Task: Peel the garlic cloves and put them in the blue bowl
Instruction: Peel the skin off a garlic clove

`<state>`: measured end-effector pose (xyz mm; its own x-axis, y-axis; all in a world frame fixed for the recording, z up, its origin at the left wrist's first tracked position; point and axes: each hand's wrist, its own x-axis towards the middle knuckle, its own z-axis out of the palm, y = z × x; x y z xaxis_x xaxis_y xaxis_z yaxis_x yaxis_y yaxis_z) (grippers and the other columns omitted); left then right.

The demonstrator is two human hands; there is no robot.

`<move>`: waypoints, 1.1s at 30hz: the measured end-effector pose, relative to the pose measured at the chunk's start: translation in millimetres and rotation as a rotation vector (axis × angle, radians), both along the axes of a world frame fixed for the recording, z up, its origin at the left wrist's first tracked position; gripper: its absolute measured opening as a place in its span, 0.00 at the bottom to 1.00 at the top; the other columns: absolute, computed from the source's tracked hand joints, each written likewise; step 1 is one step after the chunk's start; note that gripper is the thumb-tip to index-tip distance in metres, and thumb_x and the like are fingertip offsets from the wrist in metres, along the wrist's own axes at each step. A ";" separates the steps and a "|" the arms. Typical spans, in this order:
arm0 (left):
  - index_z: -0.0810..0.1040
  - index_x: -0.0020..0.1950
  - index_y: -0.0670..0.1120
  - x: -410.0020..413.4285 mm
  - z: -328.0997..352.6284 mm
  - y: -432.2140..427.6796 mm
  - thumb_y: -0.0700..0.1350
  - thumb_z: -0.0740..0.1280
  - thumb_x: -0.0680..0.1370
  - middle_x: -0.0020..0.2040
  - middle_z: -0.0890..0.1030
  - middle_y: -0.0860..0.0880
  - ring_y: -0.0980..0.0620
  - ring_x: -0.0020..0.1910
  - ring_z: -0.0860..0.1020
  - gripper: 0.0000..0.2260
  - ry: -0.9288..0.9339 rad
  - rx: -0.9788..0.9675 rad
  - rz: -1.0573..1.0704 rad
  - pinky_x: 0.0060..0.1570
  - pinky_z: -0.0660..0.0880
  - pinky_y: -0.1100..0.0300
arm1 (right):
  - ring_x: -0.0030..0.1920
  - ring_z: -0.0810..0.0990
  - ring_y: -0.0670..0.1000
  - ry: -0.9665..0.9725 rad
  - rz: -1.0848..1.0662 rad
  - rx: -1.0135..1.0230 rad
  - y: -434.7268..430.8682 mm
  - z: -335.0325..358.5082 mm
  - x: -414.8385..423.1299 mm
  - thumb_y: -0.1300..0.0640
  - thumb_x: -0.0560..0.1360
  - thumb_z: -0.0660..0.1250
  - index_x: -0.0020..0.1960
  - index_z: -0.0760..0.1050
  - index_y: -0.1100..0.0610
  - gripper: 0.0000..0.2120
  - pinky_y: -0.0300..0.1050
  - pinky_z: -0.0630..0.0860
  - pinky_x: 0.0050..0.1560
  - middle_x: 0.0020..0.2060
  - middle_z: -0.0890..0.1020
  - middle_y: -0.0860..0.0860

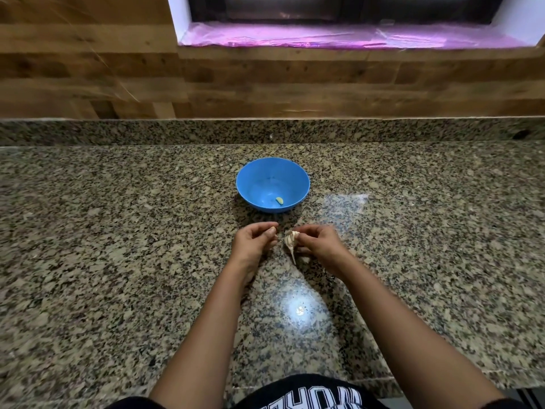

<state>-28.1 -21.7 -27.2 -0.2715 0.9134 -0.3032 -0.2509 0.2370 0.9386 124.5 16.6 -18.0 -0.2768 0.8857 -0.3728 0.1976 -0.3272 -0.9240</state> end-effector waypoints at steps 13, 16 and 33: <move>0.79 0.45 0.36 20.7 9.1 -16.9 0.34 0.66 0.75 0.30 0.81 0.46 0.56 0.25 0.76 0.03 -0.216 -0.084 -0.087 0.28 0.75 0.66 | 0.36 0.77 0.44 -0.143 0.039 0.351 -27.0 14.2 14.9 0.63 0.73 0.70 0.54 0.80 0.57 0.10 0.39 0.77 0.37 0.47 0.83 0.53; 0.77 0.45 0.35 35.4 8.8 -26.0 0.37 0.66 0.76 0.31 0.80 0.46 0.57 0.23 0.74 0.04 -0.320 -0.124 -0.106 0.24 0.72 0.67 | 0.37 0.78 0.39 -0.237 0.087 0.434 -38.9 14.7 22.3 0.63 0.72 0.71 0.51 0.81 0.56 0.08 0.38 0.76 0.40 0.41 0.82 0.47; 0.79 0.46 0.43 64.5 -0.2 -48.6 0.47 0.68 0.77 0.33 0.77 0.51 0.55 0.29 0.72 0.08 0.231 -0.077 -0.122 0.28 0.69 0.64 | 0.38 0.77 0.45 -0.228 -0.052 0.270 -64.9 8.4 47.4 0.62 0.75 0.67 0.51 0.80 0.59 0.06 0.40 0.76 0.41 0.39 0.82 0.48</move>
<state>36.3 -70.3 -27.3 -0.2312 0.9203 -0.3154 0.0025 0.3248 0.9458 171.9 -48.3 -9.5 -0.1650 0.9715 -0.1704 0.3981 -0.0925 -0.9127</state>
